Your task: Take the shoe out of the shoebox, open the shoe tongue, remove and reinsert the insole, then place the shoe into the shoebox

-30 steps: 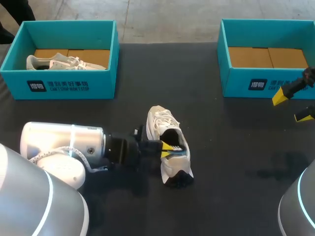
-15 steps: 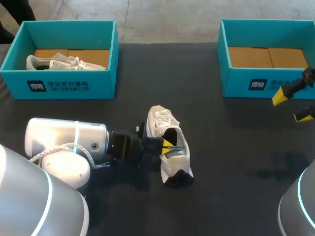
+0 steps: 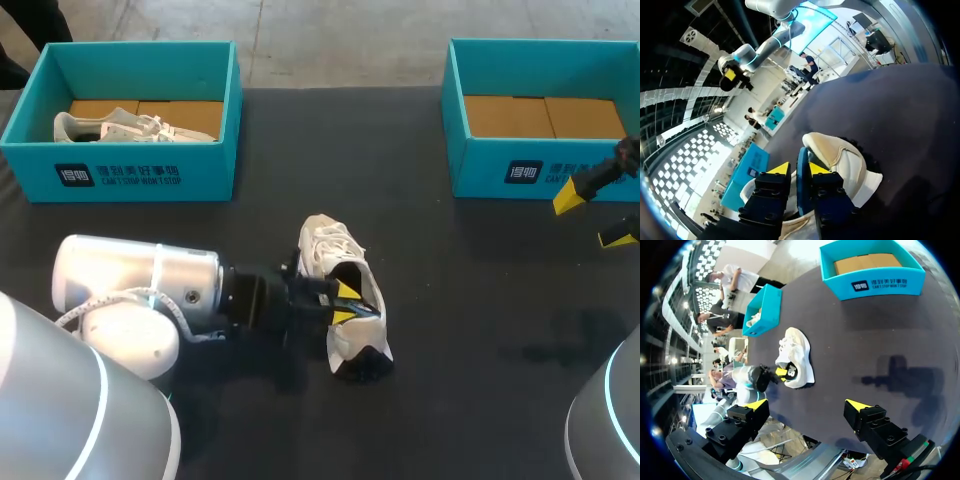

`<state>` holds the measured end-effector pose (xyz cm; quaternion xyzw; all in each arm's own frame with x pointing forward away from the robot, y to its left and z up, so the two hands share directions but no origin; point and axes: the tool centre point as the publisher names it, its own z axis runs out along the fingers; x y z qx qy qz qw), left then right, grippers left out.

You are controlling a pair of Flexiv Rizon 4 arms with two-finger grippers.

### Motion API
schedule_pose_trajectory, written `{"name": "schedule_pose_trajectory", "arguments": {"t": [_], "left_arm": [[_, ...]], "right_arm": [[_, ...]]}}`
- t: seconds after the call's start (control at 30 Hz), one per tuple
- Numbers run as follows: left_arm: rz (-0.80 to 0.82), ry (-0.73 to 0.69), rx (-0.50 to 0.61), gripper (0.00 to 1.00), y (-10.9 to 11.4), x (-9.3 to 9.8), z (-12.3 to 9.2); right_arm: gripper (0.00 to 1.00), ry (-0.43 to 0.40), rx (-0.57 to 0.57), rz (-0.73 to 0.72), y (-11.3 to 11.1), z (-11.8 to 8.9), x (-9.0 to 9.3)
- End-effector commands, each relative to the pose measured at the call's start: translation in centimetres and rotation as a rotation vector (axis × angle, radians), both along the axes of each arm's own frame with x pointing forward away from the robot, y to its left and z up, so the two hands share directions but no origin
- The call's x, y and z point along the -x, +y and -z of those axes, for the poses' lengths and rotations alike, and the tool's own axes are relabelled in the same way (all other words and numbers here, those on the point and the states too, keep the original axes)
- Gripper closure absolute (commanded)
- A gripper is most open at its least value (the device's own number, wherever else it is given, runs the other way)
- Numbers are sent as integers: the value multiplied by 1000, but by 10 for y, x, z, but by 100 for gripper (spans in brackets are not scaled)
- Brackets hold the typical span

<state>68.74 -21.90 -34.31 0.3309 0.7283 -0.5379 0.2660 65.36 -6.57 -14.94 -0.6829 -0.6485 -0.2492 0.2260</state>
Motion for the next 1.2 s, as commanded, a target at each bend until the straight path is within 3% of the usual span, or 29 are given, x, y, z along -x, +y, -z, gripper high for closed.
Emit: {"name": "schedule_pose_trajectory", "arguments": {"t": [0.03, 0.2, 0.57, 0.77, 0.83, 0.9, 1.03, 1.2], "left_arm": [[9, -1, -3, 100, 4, 4, -2], [18, -2, -18, 100, 5, 5, 0], [-16, -37, -103, 100, 5, -13, 20], [-13, -24, -87, 100, 4, -13, 16], [-10, -23, -80, 78, 4, -11, 12], [-6, -16, -68, 65, 5, -9, 8], [12, -6, -55, 56, 8, -2, -2], [39, 5, -45, 56, 13, 6, -13]], "right_arm": [[0, 1, 3, 1, 1, 1, 0], [0, 1, 3, 1, 1, 1, 0], [0, 1, 3, 1, 1, 1, 0], [0, 1, 3, 1, 1, 1, 0], [0, 1, 3, 1, 1, 1, 0], [0, 1, 3, 1, 1, 1, 0], [0, 1, 3, 1, 1, 1, 0], [0, 1, 3, 1, 1, 1, 0]]}}
